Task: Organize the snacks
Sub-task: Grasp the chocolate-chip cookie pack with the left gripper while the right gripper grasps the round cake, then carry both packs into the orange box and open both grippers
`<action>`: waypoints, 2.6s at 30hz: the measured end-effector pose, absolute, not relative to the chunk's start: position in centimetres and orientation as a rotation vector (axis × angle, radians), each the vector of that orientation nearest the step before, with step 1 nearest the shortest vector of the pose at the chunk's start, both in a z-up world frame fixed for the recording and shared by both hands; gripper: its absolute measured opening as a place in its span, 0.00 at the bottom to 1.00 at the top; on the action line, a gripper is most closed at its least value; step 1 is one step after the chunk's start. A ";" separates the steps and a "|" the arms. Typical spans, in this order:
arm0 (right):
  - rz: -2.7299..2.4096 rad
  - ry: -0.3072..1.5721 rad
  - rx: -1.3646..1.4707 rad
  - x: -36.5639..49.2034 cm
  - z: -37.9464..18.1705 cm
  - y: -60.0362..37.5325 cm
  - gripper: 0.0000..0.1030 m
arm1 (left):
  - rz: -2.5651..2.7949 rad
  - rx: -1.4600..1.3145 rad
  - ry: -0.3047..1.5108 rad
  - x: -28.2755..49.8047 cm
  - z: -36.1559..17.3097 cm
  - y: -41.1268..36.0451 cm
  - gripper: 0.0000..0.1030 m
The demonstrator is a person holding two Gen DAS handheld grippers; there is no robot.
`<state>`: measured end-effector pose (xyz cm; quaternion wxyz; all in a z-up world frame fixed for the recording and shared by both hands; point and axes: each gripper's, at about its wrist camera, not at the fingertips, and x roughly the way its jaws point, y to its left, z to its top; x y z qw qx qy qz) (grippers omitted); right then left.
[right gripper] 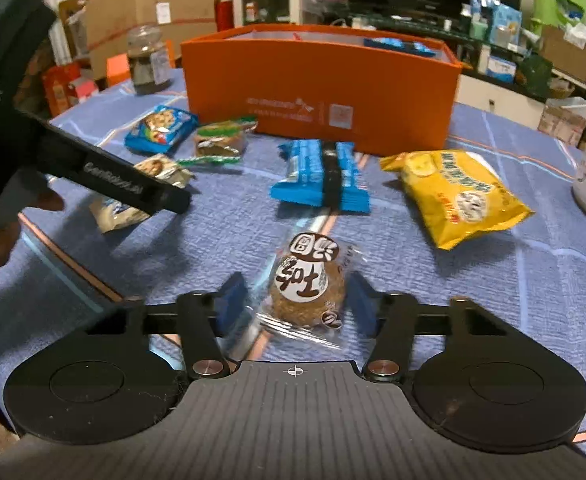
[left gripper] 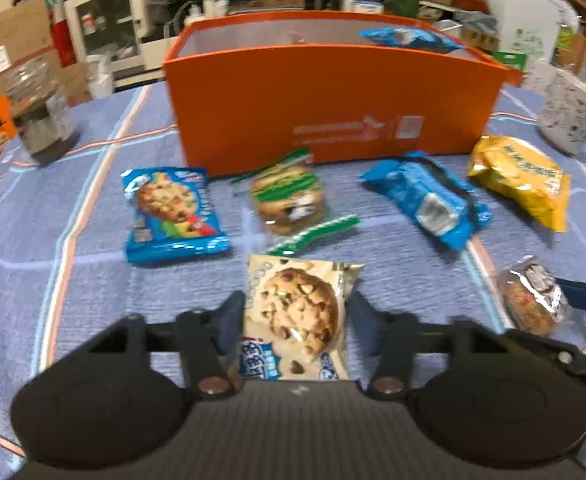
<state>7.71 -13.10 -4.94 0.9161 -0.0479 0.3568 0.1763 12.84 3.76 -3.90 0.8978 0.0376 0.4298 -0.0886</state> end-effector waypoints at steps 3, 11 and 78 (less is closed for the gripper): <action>0.371 0.737 -0.089 7.4 -4.6 -13.6 0.35 | -0.201 0.080 0.897 12.1 -3.8 3.6 0.49; 0.384 0.766 -0.083 6.4 -5.0 -14.6 0.80 | -0.141 0.116 0.913 10.8 -3.9 3.1 0.92; 0.284 0.603 0.001 8.6 3.9 -12.6 0.22 | -0.228 -0.162 0.762 16.2 5.6 7.9 0.48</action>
